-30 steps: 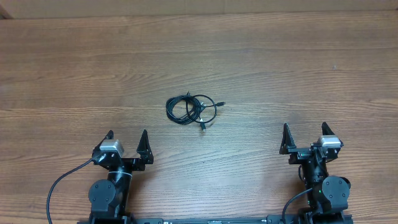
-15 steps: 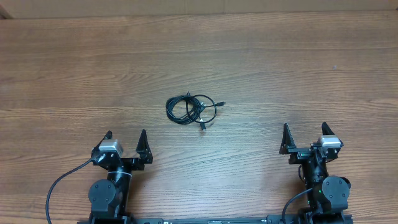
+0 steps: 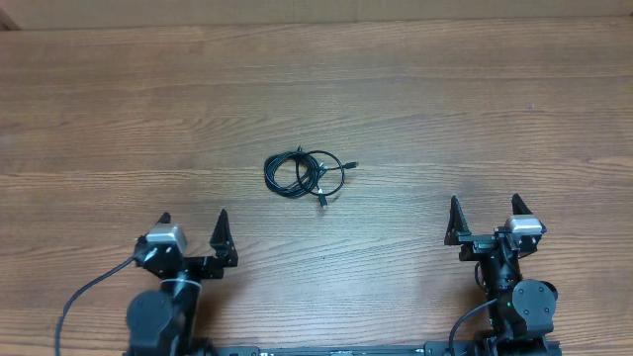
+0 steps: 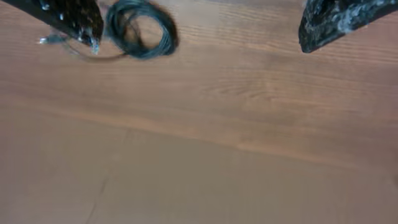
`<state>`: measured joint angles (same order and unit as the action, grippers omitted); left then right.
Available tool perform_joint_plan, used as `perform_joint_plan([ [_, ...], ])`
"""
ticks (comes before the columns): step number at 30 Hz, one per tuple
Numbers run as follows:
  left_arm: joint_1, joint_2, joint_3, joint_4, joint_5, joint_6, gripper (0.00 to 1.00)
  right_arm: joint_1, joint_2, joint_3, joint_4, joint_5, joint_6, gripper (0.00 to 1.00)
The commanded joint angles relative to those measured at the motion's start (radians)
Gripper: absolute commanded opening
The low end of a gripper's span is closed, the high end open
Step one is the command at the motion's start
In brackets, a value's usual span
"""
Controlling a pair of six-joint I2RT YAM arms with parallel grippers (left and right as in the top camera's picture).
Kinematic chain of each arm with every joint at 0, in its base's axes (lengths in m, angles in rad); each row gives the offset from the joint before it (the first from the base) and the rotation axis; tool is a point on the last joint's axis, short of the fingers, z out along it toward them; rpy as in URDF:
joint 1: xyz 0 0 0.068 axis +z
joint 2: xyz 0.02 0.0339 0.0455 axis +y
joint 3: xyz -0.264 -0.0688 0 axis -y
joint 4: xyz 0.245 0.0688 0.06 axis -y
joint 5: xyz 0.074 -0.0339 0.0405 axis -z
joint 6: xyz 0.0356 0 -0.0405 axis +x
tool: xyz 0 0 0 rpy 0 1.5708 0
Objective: Untangle cables
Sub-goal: 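Reach the left gripper forward to the black cable bundle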
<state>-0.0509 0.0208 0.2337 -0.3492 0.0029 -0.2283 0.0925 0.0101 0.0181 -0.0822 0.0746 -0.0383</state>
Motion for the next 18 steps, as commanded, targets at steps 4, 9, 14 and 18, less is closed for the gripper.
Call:
perform_joint_plan([
  [4, -0.003, 0.084, 0.322, -0.179, 0.024, 0.024, 0.99, 0.002, -0.007, -0.010, 0.004, -0.010, -0.015, 1.00],
  [9, -0.004, 0.292, 0.637, -0.356, 0.106, 0.041, 0.99, 0.002, -0.007, -0.010, 0.005, -0.010, -0.015, 1.00],
  [14, -0.004, 0.578, 0.993, -0.616, 0.268, 0.085, 1.00, 0.002, -0.007, -0.010, 0.005, -0.010, -0.015, 1.00],
  [18, -0.004, 0.834, 1.279, -0.908, 0.310, 0.109, 0.99, 0.002, -0.007, -0.010, 0.004, -0.010, -0.015, 1.00],
])
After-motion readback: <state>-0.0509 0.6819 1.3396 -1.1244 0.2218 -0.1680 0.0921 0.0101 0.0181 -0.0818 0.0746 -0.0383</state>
